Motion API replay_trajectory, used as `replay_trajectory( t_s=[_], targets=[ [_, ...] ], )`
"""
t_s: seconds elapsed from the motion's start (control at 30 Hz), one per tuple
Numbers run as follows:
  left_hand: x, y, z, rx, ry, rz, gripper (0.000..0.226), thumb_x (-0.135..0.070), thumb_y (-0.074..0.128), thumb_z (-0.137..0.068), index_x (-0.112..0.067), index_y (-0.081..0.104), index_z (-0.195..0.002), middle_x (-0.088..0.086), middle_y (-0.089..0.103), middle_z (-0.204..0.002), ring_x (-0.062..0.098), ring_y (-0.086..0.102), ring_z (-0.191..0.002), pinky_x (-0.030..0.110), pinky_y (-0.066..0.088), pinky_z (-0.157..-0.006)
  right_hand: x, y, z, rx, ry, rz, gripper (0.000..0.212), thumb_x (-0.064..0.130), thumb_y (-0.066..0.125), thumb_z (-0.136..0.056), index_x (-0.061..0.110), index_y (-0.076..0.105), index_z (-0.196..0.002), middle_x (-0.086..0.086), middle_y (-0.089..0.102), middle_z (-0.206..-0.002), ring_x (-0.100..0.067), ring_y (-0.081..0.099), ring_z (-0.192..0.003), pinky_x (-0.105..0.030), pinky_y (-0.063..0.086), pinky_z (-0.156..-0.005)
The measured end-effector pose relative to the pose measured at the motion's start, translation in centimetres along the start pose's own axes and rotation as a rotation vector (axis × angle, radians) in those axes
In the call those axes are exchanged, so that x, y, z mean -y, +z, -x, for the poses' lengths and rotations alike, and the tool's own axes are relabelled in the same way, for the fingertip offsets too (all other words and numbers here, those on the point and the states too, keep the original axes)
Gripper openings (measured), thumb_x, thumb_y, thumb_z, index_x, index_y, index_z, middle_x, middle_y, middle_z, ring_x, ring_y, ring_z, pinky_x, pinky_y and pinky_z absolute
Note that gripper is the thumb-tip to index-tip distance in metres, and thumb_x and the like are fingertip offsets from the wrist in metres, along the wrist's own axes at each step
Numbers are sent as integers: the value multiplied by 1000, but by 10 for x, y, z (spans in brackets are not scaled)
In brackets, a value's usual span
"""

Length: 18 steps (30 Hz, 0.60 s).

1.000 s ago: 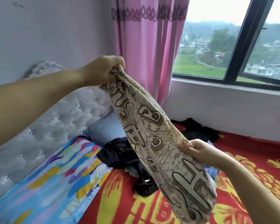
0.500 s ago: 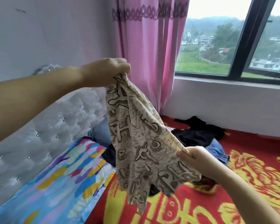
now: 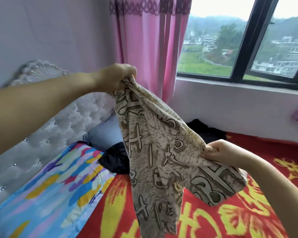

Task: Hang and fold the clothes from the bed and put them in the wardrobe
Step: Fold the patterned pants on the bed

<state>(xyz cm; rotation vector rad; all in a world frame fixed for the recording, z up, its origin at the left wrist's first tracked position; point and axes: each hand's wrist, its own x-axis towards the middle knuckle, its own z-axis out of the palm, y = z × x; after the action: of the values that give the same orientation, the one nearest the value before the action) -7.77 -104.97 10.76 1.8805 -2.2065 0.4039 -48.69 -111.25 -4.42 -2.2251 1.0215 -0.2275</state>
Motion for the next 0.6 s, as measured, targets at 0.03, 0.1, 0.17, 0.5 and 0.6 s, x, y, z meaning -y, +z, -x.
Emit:
replay_trajectory(
  t_s=[0.03, 0.1, 0.17, 0.5, 0.6],
  targets=[
    [-15, 2, 0, 19, -7, 24, 24, -23, 64, -79, -38, 51, -92, -12, 57, -94, 14, 58, -84, 40, 53, -77, -12, -5, -4, -67, 41, 70, 27, 22, 66, -86, 10, 56, -65, 9, 50, -54, -6, 45, -54, -24, 39, -54],
    [-45, 16, -5, 45, 19, 87, 21, -8, 64, -82, -21, 54, -94, -3, 57, -94, 20, 57, -85, 37, 51, -77, -38, -15, -8, -242, 109, 165, 9, 14, 62, -82, 8, 62, -75, -4, 63, -68, -19, 59, -67, -31, 42, -61],
    [-69, 34, -17, 41, 62, 104, 13, 2, 59, -84, -8, 54, -92, 4, 56, -92, 22, 55, -83, 31, 47, -71, -58, -27, -5, -389, 172, 204, 12, 17, 60, -76, 7, 64, -80, -10, 64, -79, -29, 61, -78, -33, 38, -64],
    [-53, 77, -14, -356, 107, 267, 11, -3, 55, -85, 4, 54, -93, 17, 56, -85, 21, 50, -75, 30, 39, -68, -46, -70, 43, -650, -206, 578, 39, 39, 46, -80, 7, 69, -80, -5, 68, -95, -30, 60, -103, -48, 38, -102],
    [-23, 120, 52, -315, 119, 225, 21, -23, 49, -83, -4, 53, -90, 16, 55, -84, 24, 47, -78, 30, 35, -71, -33, -19, 47, -420, -275, 604, 31, 42, 44, -82, 17, 61, -76, 6, 63, -81, -15, 61, -91, -54, 36, -102]
  ],
)
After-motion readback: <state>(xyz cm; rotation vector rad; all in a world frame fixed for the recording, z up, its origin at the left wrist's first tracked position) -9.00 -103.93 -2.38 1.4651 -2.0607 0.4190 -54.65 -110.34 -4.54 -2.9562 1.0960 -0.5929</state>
